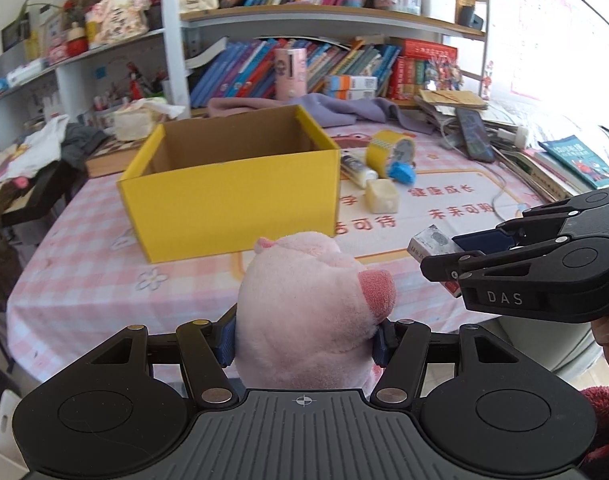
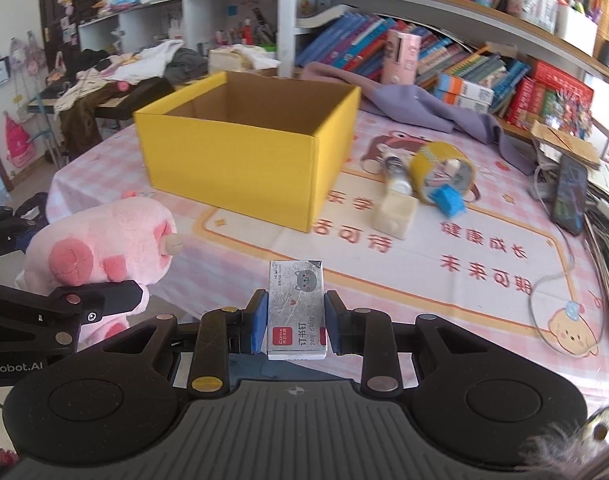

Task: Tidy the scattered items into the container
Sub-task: 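Carry the pig and white box toward the yellow box with both tools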

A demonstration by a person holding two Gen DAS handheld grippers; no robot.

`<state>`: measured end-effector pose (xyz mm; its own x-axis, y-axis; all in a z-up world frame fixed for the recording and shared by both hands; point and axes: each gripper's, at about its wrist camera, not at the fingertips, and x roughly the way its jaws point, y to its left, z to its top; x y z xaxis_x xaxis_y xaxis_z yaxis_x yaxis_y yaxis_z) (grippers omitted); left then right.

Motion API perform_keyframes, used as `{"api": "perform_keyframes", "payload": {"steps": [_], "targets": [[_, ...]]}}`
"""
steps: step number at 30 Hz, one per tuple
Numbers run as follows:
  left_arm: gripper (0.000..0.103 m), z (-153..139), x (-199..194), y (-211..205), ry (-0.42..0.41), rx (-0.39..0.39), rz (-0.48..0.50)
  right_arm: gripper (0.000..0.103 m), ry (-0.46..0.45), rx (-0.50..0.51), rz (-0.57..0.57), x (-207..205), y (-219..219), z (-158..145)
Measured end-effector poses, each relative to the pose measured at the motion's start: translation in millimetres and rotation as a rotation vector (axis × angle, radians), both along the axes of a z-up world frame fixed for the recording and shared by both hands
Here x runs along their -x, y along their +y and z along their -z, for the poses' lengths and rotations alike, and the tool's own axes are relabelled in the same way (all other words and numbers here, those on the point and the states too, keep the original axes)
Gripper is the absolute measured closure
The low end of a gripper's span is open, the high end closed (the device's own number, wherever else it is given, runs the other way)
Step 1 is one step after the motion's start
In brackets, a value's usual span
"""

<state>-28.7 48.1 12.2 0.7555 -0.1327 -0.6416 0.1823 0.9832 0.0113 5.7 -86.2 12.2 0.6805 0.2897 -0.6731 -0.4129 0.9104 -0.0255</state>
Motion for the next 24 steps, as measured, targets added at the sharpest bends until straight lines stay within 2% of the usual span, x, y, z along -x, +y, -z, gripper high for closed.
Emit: {"api": "perform_keyframes", "payload": {"steps": [15, 24], "targets": [[0.043, 0.0, 14.7, 39.0, -0.008, 0.028, -0.102, 0.075, -0.013, 0.026, -0.13, 6.0, 45.1, -5.5], [0.043, 7.3, -0.3, 40.4, 0.023, 0.029, -0.091, 0.075, 0.01, 0.04, -0.159, -5.5, 50.9, 0.6]]}}
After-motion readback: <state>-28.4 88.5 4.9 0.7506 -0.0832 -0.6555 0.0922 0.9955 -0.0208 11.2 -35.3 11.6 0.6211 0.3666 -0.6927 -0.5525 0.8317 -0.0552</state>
